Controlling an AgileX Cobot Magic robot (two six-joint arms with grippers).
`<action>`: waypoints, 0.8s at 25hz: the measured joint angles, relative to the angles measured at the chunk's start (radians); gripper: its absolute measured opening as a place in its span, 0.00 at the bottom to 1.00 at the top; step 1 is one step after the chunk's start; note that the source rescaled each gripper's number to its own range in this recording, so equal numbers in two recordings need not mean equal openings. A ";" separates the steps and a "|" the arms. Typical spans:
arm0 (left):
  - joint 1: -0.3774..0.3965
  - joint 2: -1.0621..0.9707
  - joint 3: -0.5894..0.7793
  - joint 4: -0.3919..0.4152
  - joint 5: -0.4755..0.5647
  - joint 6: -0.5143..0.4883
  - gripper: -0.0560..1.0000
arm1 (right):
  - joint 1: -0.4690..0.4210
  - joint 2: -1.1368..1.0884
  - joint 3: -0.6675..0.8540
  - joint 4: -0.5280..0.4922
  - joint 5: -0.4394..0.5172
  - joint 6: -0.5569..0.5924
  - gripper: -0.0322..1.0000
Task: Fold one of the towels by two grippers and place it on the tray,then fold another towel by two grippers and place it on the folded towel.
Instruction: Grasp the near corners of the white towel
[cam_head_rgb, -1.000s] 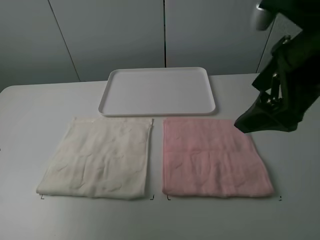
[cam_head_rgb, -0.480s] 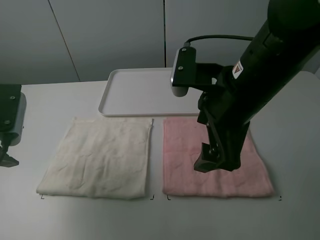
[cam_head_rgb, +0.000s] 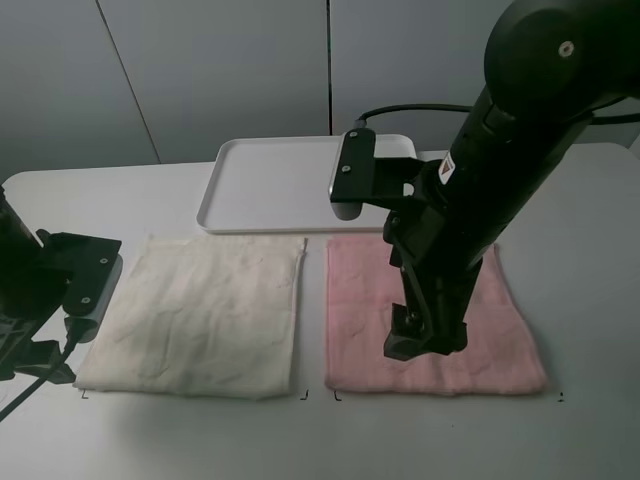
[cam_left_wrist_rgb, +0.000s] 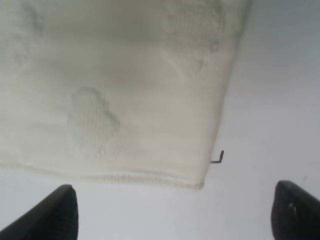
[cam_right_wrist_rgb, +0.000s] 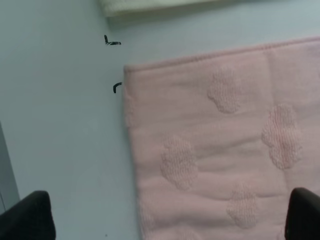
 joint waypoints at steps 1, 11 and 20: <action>0.000 0.004 0.011 0.008 -0.009 0.000 0.99 | 0.005 0.000 0.000 0.000 -0.003 -0.005 1.00; 0.000 -0.004 0.146 0.071 -0.097 0.050 0.99 | 0.073 0.074 -0.002 0.020 -0.011 -0.034 1.00; 0.000 0.015 0.151 0.108 -0.186 0.077 0.99 | 0.142 0.131 -0.003 0.049 -0.021 -0.080 1.00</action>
